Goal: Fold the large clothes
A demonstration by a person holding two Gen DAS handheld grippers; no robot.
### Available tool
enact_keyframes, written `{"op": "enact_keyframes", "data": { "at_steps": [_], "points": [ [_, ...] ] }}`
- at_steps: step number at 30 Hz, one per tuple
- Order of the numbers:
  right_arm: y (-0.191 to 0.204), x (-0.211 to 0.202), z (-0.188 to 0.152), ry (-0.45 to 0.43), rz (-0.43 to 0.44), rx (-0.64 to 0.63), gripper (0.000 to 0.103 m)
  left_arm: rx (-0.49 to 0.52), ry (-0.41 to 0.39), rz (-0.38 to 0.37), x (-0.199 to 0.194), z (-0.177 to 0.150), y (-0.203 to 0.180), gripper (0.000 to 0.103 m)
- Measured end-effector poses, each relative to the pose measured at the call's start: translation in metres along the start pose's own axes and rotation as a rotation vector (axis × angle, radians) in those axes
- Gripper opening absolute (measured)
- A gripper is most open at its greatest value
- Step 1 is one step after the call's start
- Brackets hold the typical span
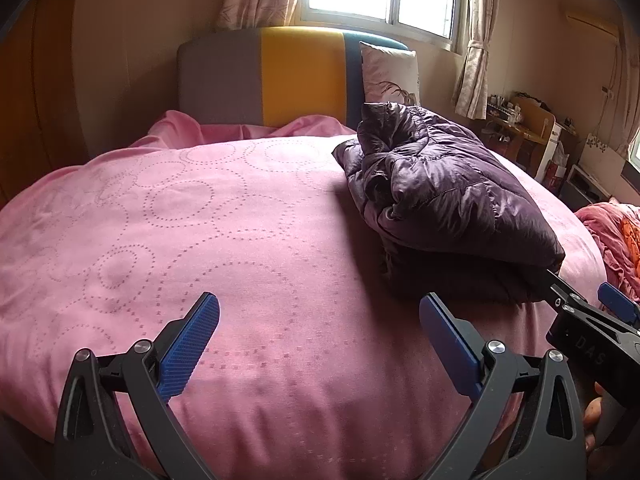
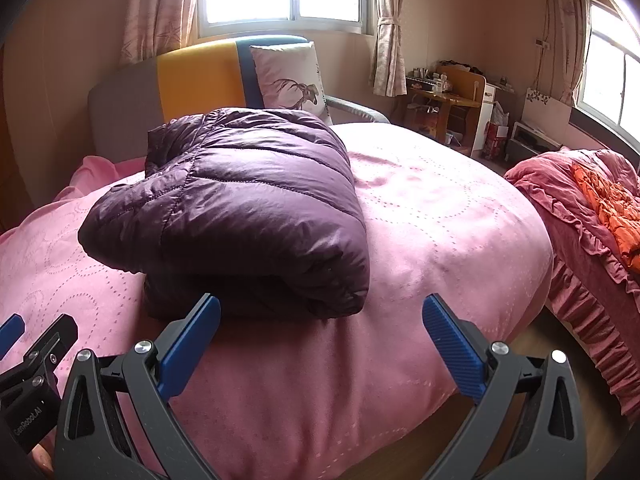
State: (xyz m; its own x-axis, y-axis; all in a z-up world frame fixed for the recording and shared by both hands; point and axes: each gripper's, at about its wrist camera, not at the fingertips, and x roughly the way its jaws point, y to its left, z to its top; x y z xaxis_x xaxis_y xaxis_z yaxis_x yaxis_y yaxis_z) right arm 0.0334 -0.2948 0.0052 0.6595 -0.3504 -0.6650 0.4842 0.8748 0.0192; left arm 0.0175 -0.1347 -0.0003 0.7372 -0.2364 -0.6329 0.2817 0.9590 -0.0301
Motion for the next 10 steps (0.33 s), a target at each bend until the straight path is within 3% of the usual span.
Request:
{"op": "enact_keyframes", "data": {
  "at_steps": [10],
  "points": [
    [0.0035,-0.0039,0.0007,-0.01,0.008,-0.003,0.101,-0.029,0.015,0.0,-0.0006,-0.0015,0.0039,0.099]
  ]
}}
